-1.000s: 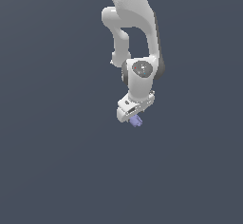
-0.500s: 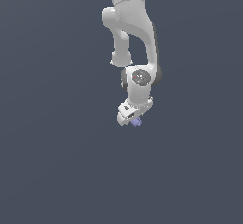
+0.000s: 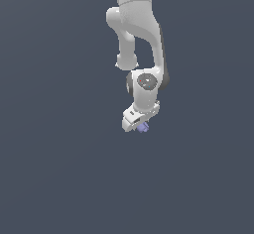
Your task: Pick up the object and move it to a goal position.
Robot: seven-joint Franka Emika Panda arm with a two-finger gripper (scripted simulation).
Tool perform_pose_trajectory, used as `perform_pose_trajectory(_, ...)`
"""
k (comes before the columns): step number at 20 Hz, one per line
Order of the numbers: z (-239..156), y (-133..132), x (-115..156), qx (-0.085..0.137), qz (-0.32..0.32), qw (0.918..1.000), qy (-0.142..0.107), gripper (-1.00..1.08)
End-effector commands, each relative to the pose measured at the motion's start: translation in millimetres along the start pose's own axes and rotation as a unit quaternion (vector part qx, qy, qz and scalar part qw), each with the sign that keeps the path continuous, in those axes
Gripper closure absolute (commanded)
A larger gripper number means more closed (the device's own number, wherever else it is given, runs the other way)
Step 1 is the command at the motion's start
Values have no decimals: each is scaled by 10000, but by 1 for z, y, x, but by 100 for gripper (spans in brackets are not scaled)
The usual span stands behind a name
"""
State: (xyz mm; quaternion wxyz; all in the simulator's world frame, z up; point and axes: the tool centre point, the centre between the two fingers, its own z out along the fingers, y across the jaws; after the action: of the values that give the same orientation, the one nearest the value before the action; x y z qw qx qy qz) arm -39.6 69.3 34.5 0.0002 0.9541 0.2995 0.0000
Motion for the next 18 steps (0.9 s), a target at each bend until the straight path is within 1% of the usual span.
perform_pose_trajectory(1,1,-1,0,3,-5,10000,0,108)
perform_pose_trajectory(9,-13,-4,8,-1,-2,10000,0,108)
perform_pose_trajectory(14,-38,-11,23,2,-6,10000,1,108)
perform_pose_trajectory(18,-67,-19,41,2,-6,10000,1,108)
